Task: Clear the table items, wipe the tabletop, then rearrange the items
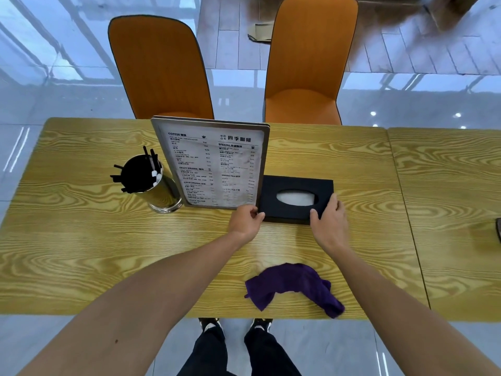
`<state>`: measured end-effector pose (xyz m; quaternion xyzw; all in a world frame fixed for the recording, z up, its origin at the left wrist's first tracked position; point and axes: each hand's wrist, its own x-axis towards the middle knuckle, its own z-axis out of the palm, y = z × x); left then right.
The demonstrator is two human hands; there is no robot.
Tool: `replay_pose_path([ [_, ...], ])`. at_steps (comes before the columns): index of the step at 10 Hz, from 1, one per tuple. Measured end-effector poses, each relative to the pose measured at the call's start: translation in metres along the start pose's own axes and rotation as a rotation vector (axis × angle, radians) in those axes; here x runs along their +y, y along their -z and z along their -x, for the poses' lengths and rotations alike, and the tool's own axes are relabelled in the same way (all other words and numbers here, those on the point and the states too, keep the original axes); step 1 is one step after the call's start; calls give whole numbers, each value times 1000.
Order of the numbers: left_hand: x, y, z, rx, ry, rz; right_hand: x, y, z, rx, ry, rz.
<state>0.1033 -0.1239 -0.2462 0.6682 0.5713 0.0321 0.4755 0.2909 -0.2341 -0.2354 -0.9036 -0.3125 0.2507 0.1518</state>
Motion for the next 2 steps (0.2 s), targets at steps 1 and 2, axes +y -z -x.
replay_pose_path([
  [1,-5,18,7,-54,-54,-83,-13,-10,20,55,138,182],
  [2,-9,36,16,-101,-113,-266,-31,-23,34,35,233,292],
])
